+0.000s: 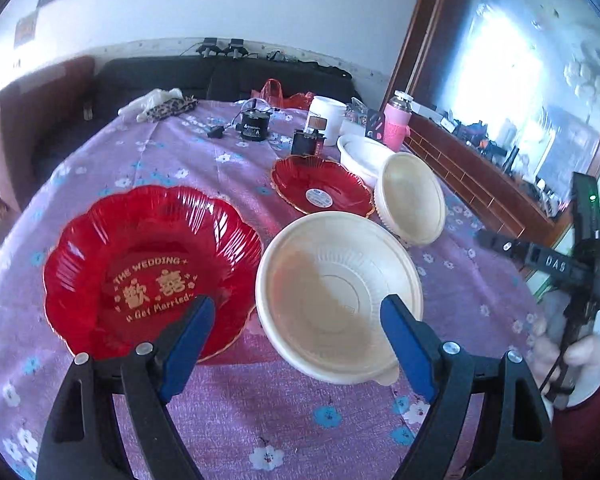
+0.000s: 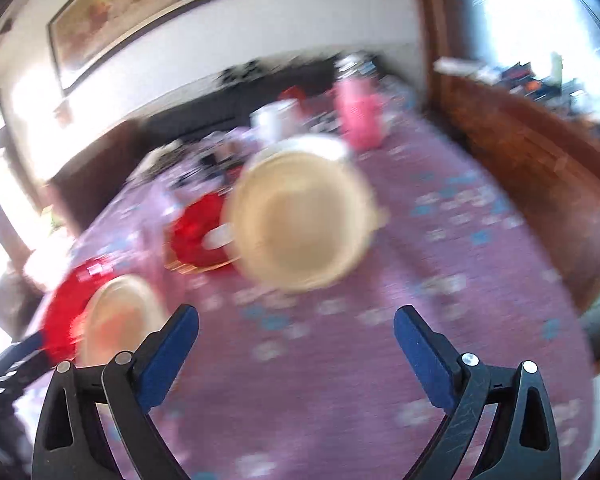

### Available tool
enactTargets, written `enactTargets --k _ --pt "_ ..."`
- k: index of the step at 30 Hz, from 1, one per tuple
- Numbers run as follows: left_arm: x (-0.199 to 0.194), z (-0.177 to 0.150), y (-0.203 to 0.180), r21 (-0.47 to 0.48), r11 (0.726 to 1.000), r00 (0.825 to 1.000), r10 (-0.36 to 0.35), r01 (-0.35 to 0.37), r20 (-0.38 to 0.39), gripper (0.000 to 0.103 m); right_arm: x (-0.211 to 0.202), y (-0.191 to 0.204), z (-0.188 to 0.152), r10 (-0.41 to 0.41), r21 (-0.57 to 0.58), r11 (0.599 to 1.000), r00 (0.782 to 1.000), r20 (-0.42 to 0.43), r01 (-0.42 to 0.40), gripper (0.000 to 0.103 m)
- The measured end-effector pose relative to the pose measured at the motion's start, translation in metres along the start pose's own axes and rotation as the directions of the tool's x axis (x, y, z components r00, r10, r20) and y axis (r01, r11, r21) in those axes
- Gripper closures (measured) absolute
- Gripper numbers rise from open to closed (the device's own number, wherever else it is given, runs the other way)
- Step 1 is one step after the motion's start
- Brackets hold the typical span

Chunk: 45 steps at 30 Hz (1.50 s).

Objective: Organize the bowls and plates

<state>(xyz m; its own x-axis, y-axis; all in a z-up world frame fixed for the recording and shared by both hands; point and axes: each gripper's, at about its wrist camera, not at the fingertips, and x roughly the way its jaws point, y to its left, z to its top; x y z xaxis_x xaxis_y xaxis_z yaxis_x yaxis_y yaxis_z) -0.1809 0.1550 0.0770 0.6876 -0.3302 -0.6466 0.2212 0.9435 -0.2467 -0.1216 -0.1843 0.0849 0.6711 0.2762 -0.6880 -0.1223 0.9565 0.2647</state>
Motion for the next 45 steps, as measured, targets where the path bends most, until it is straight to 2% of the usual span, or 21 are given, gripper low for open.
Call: enactTargets --k 3,6,10,12,14,15,17,18,19,22,27,30,33,36,40,42,45 --pt "0.004 -0.003 -0.001 -0.009 1.000 1.000 -0.010 0.010 -0.025 0.019 0.013 0.015 -0.009 0.058 0.009 0.998 0.997 -0.056 -0.058 0.006" --pt "0.005 -0.007 -0.003 -0.008 0.999 0.999 -0.034 0.034 -0.042 0.019 0.030 0.031 -0.017 0.094 0.020 0.996 0.990 -0.107 -0.092 0.019" --pt "0.012 -0.011 -0.009 -0.042 0.997 0.995 -0.072 0.069 -0.069 0.019 0.054 0.043 -0.016 0.130 0.046 0.991 0.976 -0.174 -0.123 0.020" --pt "0.015 -0.012 -0.011 -0.052 0.995 0.993 -0.089 0.086 -0.077 0.027 0.065 0.048 -0.017 0.131 0.052 0.991 0.970 -0.203 -0.123 0.020" --pt "0.019 -0.014 -0.013 -0.052 0.995 0.992 -0.086 0.081 -0.089 0.028 0.080 0.052 -0.021 0.146 0.071 0.989 0.959 -0.242 -0.133 0.024" --pt "0.021 -0.014 -0.014 -0.054 0.996 0.992 -0.082 0.077 -0.091 0.029 0.085 0.052 -0.022 0.157 0.084 0.987 0.954 -0.256 -0.140 0.030" --pt "0.022 -0.015 -0.013 -0.070 0.995 0.993 -0.075 0.069 -0.092 0.029 0.093 0.052 -0.025 0.191 0.122 0.979 0.940 -0.282 -0.163 0.054" --pt "0.022 -0.015 -0.011 -0.082 0.994 0.993 -0.077 0.070 -0.093 0.029 0.098 0.051 -0.027 0.220 0.147 0.972 0.929 -0.296 -0.183 0.081" --pt "0.023 -0.015 -0.008 -0.099 0.993 0.992 -0.079 0.070 -0.094 0.029 0.098 0.049 -0.028 0.230 0.161 0.969 0.926 -0.298 -0.189 0.091" --pt "0.024 -0.012 0.001 -0.159 0.985 0.991 -0.083 0.066 -0.103 0.029 0.088 0.038 -0.029 0.242 0.185 0.963 0.930 -0.278 -0.195 0.092" --pt "0.028 -0.008 0.015 -0.276 0.954 0.981 -0.157 0.121 -0.114 0.029 0.066 0.002 -0.028 0.227 0.244 0.956 0.939 -0.259 -0.164 0.092" --pt "0.033 -0.009 0.013 -0.306 0.941 0.972 -0.194 0.147 -0.131 0.029 0.059 -0.028 -0.032 0.171 0.276 0.956 0.952 -0.253 -0.098 0.092" --pt "0.043 -0.007 0.003 -0.318 0.932 0.959 -0.235 0.176 -0.156 0.029 0.055 -0.051 -0.036 0.199 0.338 0.935 0.949 -0.243 -0.109 0.092" --pt "0.053 0.000 -0.013 -0.305 0.933 0.950 -0.255 0.192 -0.182 0.029 0.052 -0.050 -0.034 0.187 0.328 0.939 0.953 -0.238 -0.103 0.092" --pt "0.069 0.017 -0.029 -0.295 0.934 0.947 -0.262 0.202 -0.183 0.029 0.051 -0.044 -0.030 0.159 0.298 0.951 0.959 -0.237 -0.084 0.092" --pt "0.079 0.024 -0.031 -0.317 0.927 0.945 -0.267 0.199 -0.187 0.029 0.051 -0.045 -0.028 0.154 0.299 0.951 0.959 -0.239 -0.078 0.091" --pt "0.101 0.034 -0.035 -0.367 0.907 0.929 -0.299 0.206 -0.217 0.029 0.055 -0.047 -0.029 0.152 0.304 0.950 0.957 -0.246 -0.072 0.089"
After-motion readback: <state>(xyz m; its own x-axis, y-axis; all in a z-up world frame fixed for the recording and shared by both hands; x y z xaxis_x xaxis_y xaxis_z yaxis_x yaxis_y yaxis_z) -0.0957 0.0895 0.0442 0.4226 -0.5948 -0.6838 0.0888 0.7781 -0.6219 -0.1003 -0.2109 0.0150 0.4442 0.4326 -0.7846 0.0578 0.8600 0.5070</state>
